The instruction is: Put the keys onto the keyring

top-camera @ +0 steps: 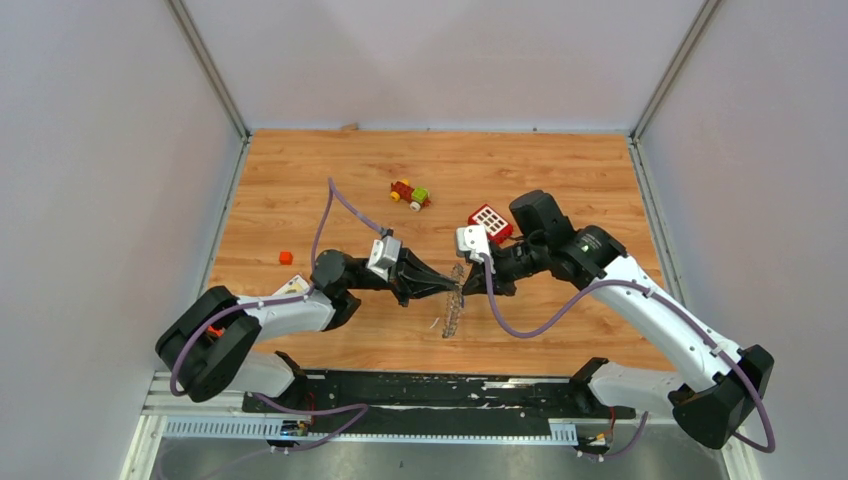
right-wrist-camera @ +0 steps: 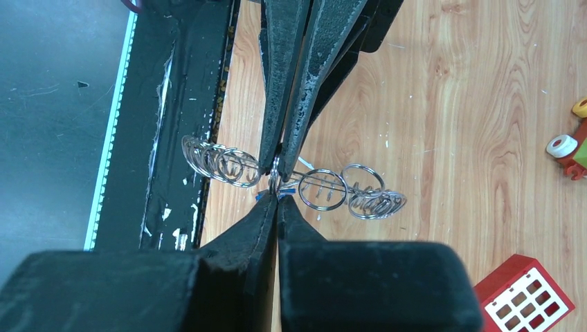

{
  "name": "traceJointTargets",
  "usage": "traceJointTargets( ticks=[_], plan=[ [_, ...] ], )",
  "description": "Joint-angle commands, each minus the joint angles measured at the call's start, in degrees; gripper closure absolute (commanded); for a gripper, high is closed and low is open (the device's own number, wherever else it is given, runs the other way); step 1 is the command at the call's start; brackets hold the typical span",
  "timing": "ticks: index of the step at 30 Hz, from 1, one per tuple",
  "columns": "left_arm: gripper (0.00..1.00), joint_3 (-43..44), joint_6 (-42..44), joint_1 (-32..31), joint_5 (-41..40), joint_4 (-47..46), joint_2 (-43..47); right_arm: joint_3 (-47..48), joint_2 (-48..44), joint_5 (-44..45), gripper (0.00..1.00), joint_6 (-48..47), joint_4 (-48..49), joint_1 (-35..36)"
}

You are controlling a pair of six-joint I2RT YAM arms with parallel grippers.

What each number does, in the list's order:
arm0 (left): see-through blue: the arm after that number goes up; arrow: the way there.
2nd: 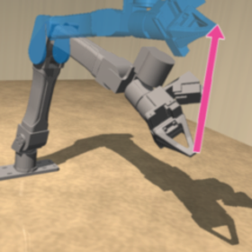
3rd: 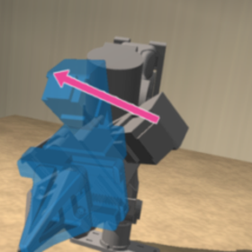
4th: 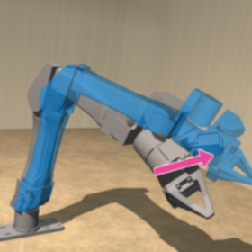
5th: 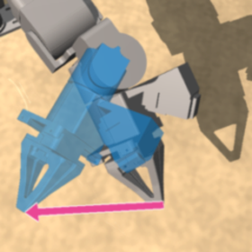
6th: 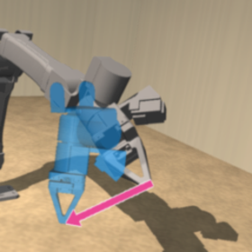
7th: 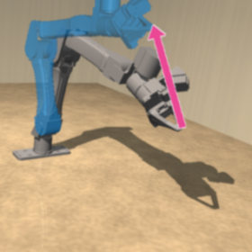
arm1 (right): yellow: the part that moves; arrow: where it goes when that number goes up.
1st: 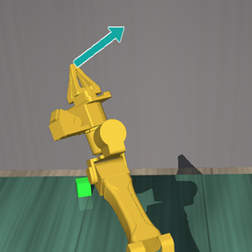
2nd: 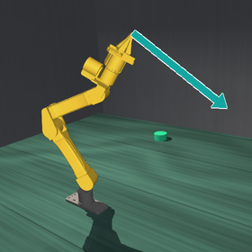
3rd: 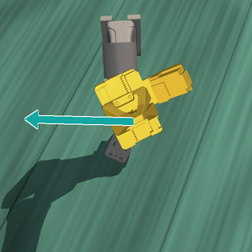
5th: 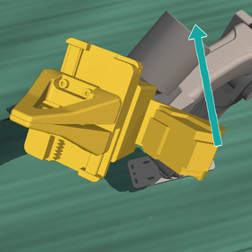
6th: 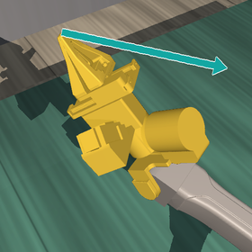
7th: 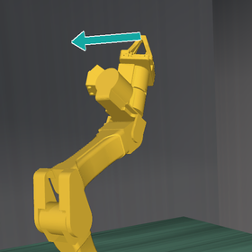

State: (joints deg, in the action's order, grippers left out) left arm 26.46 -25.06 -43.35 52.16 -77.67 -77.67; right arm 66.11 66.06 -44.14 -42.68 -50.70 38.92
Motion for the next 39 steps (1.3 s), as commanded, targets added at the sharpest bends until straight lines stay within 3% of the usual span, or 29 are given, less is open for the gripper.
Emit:
traceJointTargets(
  ticks=[1, 10, 14, 26, 39],
  plan=[
    [1.0, 0.5, -1.8, 0.1, -0.3, -7.7, 0.2, -0.8, -0.5, -0.8, 0.96, 1.1, 2.8, -0.2],
    [1.0, 0.3, -1.2, 0.1, 0.3, -7.6, 0.0, 0.5, -1.4, 0.3, 0.69, 1.1, 2.3, -0.2],
    [1.0, 0.3, -1.4, 0.1, 0.2, -7.7, -0.3, 1.6, -3.6, 0.3, 0.64, 0.1, 1.4, -0.2],
    [1.0, 0.7, -1.8, 0.0, -0.2, -7.4, -1.2, 3.4, -3.7, -3.6, 0.63, -0.3, 0.5, -0.2],
    [1.0, 0.6, -2.3, 0.1, -0.6, -7.9, -1.4, 0.9, -2.9, -4.0, 0.7, 1.1, 4.0, -0.2]
  ],
)
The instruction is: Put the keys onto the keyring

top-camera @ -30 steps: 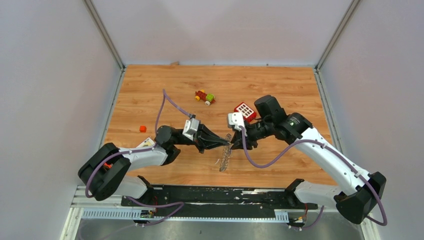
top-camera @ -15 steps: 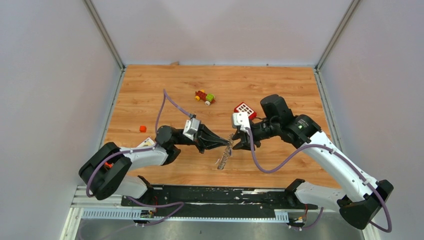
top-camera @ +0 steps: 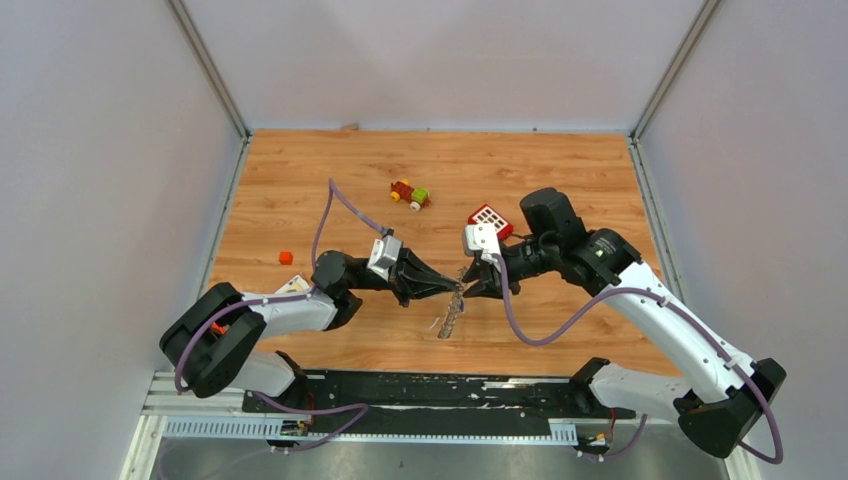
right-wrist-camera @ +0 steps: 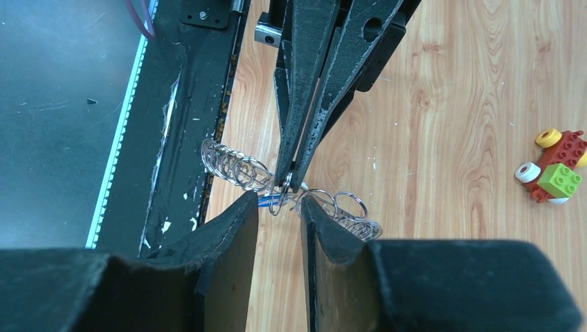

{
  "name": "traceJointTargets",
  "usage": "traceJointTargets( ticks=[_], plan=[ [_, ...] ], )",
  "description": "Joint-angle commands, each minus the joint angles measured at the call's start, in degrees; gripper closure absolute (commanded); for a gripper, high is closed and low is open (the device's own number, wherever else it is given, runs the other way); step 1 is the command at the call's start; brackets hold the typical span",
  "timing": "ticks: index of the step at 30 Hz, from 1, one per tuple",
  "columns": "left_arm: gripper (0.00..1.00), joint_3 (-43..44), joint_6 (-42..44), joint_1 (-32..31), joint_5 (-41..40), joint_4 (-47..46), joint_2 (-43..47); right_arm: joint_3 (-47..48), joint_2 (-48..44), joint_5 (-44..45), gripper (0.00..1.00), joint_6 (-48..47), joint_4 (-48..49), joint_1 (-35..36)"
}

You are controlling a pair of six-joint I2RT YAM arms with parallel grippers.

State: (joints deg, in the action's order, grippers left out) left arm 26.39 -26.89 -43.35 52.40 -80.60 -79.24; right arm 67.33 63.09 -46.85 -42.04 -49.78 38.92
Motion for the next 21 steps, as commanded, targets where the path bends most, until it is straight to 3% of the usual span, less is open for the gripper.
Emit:
traceJointTargets(
  ticks=[1, 21],
  plan=[
    [1.0, 0.7, -0.6, 0.1, -0.9, -5.1, 0.2, -0.6, 0.1, -1.2, 0.71, 0.5, 3.4, -0.2],
    [1.0, 0.6, -0.4, 0.2, -1.1, -4.9, 0.2, -2.5, 0.5, -1.9, 0.79, 1.7, 5.5, -0.2]
  ],
)
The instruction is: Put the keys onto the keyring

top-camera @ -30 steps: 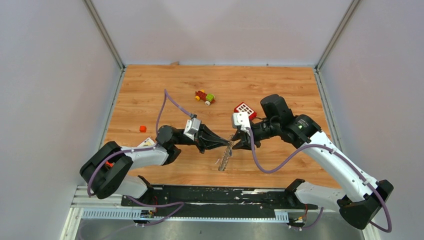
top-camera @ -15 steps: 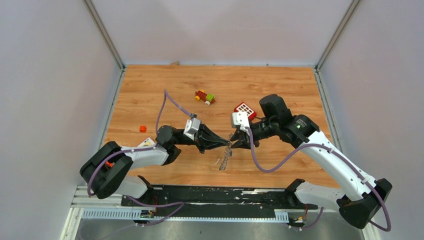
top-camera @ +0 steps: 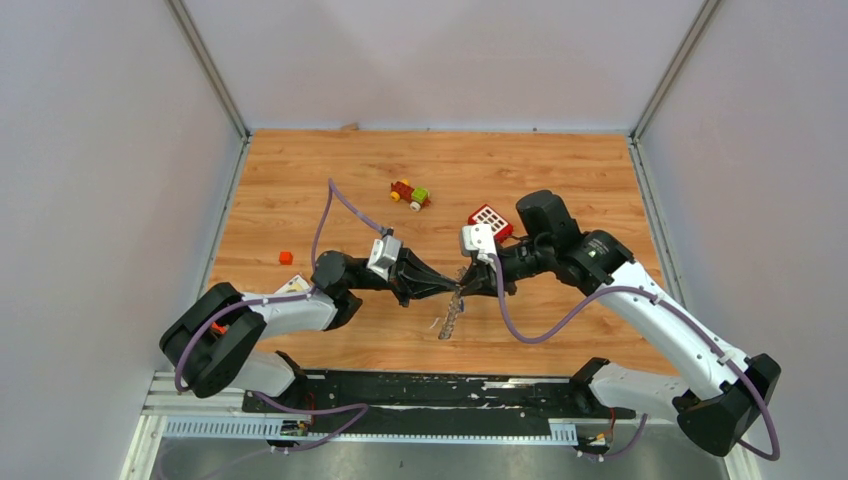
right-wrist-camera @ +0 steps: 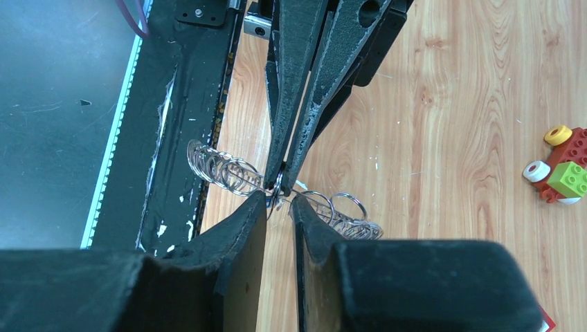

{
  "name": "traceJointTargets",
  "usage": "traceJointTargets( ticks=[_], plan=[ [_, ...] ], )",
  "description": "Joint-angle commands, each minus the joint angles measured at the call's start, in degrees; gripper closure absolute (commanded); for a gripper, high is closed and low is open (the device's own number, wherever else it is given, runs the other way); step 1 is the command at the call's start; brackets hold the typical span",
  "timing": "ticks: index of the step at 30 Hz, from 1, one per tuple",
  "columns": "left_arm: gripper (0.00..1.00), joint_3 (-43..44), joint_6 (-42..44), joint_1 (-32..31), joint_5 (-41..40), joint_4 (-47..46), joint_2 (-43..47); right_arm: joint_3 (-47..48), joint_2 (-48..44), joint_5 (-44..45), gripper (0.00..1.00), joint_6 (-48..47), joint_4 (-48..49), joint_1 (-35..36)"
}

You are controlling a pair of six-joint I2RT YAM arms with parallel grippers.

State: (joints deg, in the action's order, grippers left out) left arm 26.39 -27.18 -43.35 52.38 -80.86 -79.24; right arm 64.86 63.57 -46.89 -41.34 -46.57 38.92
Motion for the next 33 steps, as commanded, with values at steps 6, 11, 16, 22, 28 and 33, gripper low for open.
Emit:
traceJointTargets(
  ticks=[6, 11, 16, 22, 28, 33],
  plan=[
    [1.0, 0.6, 0.0, 0.2, -1.2, -4.5, 0.1, -0.1, 0.0, -2.0, 0.87, 1.0, 2.5, -0.2],
    [1.0, 0.5, 0.1, 0.1, -1.2, -4.2, 0.1, -0.4, -0.4, -1.8, 0.95, 0.6, 2.8, -0.2],
    [1.0, 0.7, 1.0, 0.3, -1.2, -2.8, 0.0, -0.6, -1.4, 0.4, 1.0, -0.4, 2.8, -0.2],
    [0.99, 0.9, 2.4, 0.3, -0.5, -1.3, -0.1, 0.6, -1.6, 3.7, 1.0, -2.2, 0.9, -0.1],
    [0.76, 2.2, 5.2, 1.0, 2.3, 2.2, 0.8, 3.1, -0.4, 5.1, 1.0, -4.3, -3.5, -0.1],
    [0.54, 6.5, 14.5, 1.3, 6.5, 17.3, 3.0, 4.6, 1.8, 7.3, 1.0, -5.0, -7.1, 0.7]
  ],
)
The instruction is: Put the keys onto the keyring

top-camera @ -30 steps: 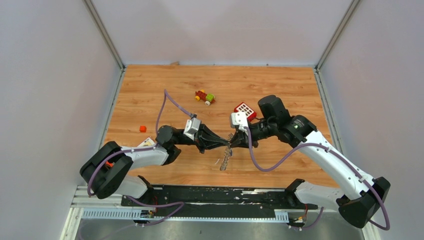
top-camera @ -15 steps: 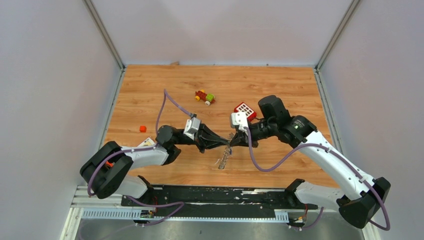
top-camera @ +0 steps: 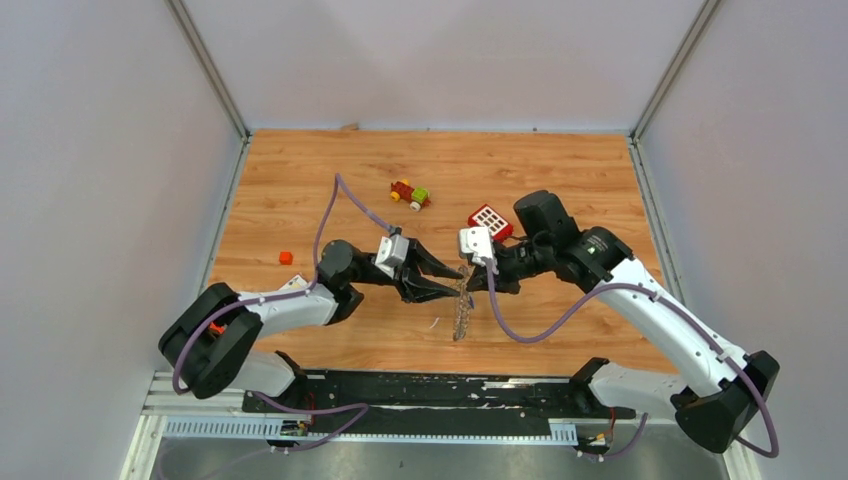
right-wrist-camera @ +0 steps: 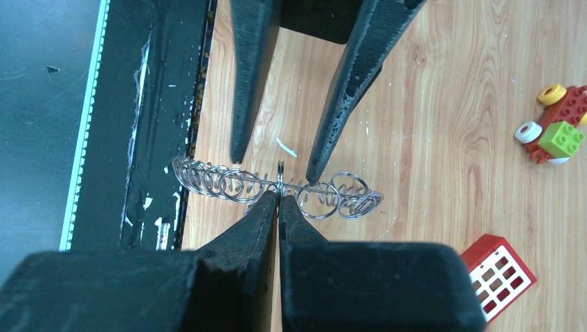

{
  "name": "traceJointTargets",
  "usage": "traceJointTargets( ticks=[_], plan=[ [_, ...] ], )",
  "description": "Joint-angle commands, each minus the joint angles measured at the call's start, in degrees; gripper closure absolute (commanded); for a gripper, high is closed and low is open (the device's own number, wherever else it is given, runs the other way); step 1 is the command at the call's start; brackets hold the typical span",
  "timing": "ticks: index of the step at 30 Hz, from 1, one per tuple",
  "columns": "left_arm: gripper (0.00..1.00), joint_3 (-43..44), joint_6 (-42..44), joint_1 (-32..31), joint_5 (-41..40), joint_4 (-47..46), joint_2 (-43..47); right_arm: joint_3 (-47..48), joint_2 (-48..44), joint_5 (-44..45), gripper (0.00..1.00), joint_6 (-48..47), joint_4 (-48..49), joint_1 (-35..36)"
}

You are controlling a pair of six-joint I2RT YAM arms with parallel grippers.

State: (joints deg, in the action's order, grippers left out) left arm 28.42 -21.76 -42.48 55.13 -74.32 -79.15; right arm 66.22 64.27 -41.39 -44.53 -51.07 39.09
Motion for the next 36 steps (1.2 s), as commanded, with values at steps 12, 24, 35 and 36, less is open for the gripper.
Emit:
traceJointTargets(
  ticks=[12, 24, 35, 36],
  plan=[
    [0.54, 9.2, 25.8, 0.3, 0.3, 34.7, 6.5, 12.1, 6.9, 7.6, 1.0, -1.0, -11.1, 2.4],
    [0.59, 8.1, 23.9, -0.5, -0.7, 30.4, 6.1, 15.5, 10.7, 9.2, 1.0, -0.6, -13.7, 3.9],
    [0.69, 8.0, 23.1, -0.9, -0.4, 29.6, 5.4, 14.7, 10.6, 8.7, 1.0, -0.3, -12.7, 3.9],
    [0.69, 8.0, 23.1, -1.1, -0.3, 29.7, 5.3, 14.6, 10.6, 8.7, 1.0, -0.3, -12.6, 3.8]
  ],
)
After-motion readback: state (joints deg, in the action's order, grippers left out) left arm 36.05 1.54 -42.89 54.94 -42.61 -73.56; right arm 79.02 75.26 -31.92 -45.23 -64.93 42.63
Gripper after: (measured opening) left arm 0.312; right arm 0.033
